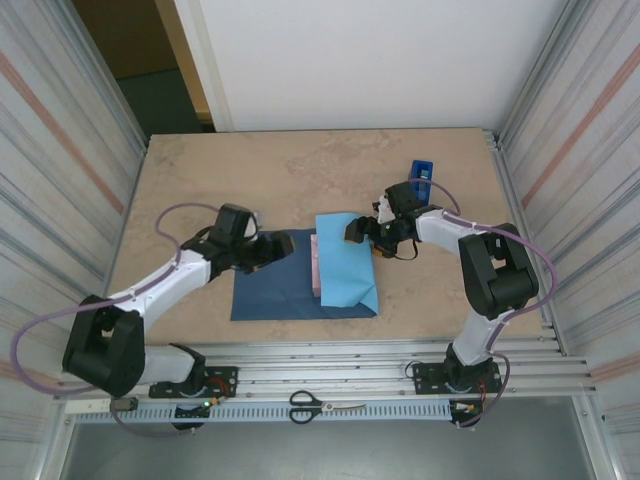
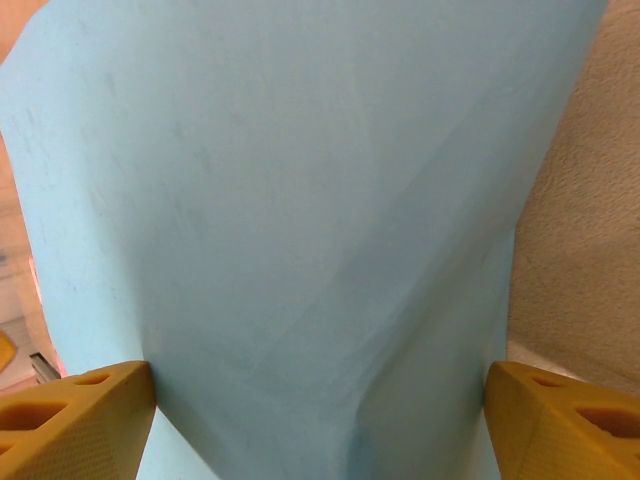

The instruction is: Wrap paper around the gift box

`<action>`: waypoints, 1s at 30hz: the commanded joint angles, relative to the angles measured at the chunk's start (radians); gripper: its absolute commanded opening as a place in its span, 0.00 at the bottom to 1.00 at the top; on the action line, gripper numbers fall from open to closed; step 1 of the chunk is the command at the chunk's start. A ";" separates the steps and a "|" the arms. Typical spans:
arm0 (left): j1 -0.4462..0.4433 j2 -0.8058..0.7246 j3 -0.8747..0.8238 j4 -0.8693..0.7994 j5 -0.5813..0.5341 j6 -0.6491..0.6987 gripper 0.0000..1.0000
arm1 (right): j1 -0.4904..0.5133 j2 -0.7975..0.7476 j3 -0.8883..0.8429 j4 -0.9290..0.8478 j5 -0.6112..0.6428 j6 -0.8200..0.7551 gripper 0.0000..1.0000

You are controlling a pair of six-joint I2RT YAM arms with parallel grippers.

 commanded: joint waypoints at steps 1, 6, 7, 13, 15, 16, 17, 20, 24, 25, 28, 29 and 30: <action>0.030 -0.096 -0.064 0.021 0.115 0.015 0.83 | 0.034 0.050 -0.053 -0.122 0.140 0.004 0.83; -0.111 -0.096 0.046 -0.014 0.115 0.032 0.87 | 0.037 0.052 -0.047 -0.124 0.142 0.005 0.83; -0.147 -0.074 0.075 -0.052 0.083 0.044 0.88 | 0.037 0.052 -0.047 -0.125 0.141 0.006 0.83; -0.323 0.104 0.218 -0.224 -0.105 0.090 0.93 | 0.039 0.047 -0.048 -0.128 0.143 0.006 0.83; -0.343 0.152 0.238 -0.214 -0.104 0.090 0.94 | 0.039 0.047 -0.050 -0.127 0.142 0.006 0.83; -0.352 0.177 0.247 -0.213 -0.107 0.094 0.95 | 0.039 0.047 -0.050 -0.128 0.140 0.006 0.83; -0.357 0.198 0.257 -0.214 -0.113 0.095 0.95 | 0.040 0.047 -0.050 -0.129 0.140 0.006 0.83; -0.369 0.244 0.242 -0.213 -0.150 0.091 0.93 | 0.042 0.046 -0.053 -0.129 0.140 0.006 0.83; -0.373 0.270 0.184 -0.169 -0.131 0.083 0.82 | 0.043 0.049 -0.055 -0.129 0.138 0.006 0.83; -0.376 0.266 0.169 -0.160 -0.128 0.081 0.79 | 0.043 0.050 -0.055 -0.129 0.139 0.006 0.83; -0.383 0.241 0.134 -0.152 -0.124 0.076 0.74 | 0.044 0.052 -0.055 -0.129 0.139 0.006 0.83; -0.383 0.228 0.122 -0.148 -0.125 0.076 0.72 | 0.043 0.051 -0.054 -0.129 0.139 0.006 0.83; -0.383 0.217 0.116 -0.148 -0.123 0.074 0.72 | 0.044 0.052 -0.053 -0.129 0.139 0.006 0.83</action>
